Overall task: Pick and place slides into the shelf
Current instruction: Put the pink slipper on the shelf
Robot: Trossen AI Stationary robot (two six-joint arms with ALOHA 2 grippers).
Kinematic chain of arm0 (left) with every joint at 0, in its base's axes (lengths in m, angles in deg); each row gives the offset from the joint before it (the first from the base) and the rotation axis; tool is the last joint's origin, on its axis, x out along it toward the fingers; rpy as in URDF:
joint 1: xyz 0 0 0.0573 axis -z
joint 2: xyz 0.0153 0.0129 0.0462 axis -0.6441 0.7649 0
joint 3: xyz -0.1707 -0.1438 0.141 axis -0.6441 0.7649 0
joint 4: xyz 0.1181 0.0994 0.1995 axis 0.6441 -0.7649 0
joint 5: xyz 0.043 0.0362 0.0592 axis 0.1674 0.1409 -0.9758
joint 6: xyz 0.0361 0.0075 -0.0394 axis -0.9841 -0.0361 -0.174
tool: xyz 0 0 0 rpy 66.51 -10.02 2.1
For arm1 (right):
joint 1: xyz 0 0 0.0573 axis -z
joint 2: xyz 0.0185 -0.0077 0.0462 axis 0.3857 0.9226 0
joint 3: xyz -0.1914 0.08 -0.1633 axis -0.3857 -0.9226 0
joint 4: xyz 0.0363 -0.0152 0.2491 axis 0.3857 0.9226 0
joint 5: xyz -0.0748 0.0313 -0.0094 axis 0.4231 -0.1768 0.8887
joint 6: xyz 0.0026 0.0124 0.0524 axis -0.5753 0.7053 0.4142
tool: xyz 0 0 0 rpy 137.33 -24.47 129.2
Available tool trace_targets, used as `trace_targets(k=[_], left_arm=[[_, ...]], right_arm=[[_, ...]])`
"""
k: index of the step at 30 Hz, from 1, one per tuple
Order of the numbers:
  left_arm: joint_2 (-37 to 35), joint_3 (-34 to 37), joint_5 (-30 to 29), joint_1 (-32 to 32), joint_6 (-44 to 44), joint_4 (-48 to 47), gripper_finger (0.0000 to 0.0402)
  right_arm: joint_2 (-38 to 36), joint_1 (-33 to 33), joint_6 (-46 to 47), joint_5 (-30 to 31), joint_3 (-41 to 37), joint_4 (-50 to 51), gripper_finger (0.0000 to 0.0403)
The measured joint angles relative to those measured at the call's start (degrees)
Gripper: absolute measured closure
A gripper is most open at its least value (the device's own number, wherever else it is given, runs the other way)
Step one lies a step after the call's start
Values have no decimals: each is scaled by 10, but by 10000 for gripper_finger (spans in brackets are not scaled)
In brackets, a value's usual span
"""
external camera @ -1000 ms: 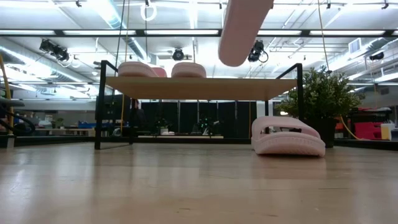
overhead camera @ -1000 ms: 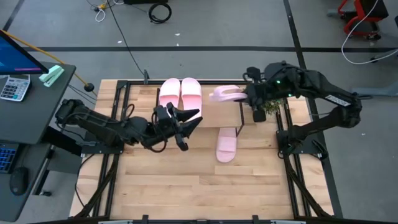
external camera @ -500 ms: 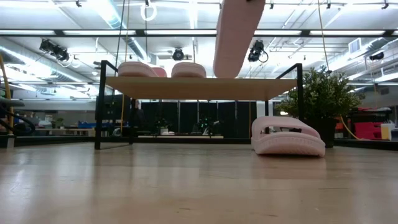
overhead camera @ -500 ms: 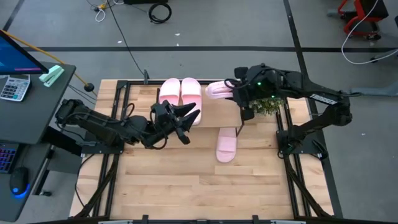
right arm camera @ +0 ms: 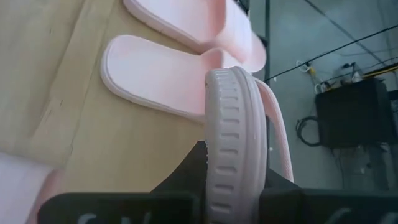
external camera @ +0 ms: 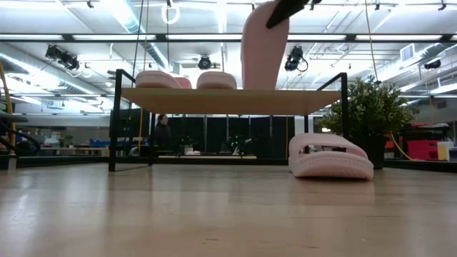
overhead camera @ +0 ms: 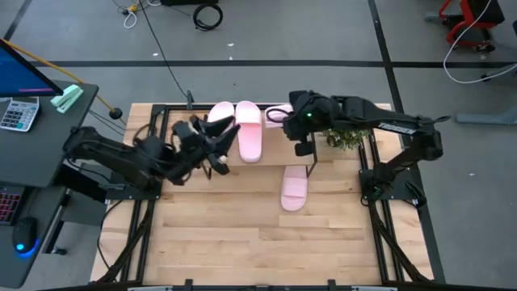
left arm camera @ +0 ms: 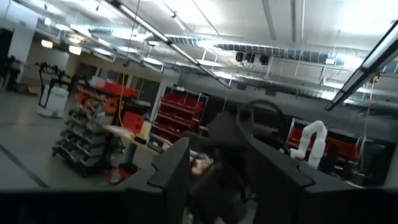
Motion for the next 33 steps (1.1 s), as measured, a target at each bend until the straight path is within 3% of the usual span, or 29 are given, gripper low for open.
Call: trace_targets(k=[9, 18, 33], left_arm=[[-45, 0, 3, 5, -72, -13, 248], [-50, 0, 3, 4, -69, -60, 263], [-50, 0, 1, 4, -67, -91, 274]], right_arm=[[39, -36, 22, 22, 0, -15, 362], [51, -73, 38, 30, 0, -35, 362], [54, -70, 39, 27, 0, -33, 360]])
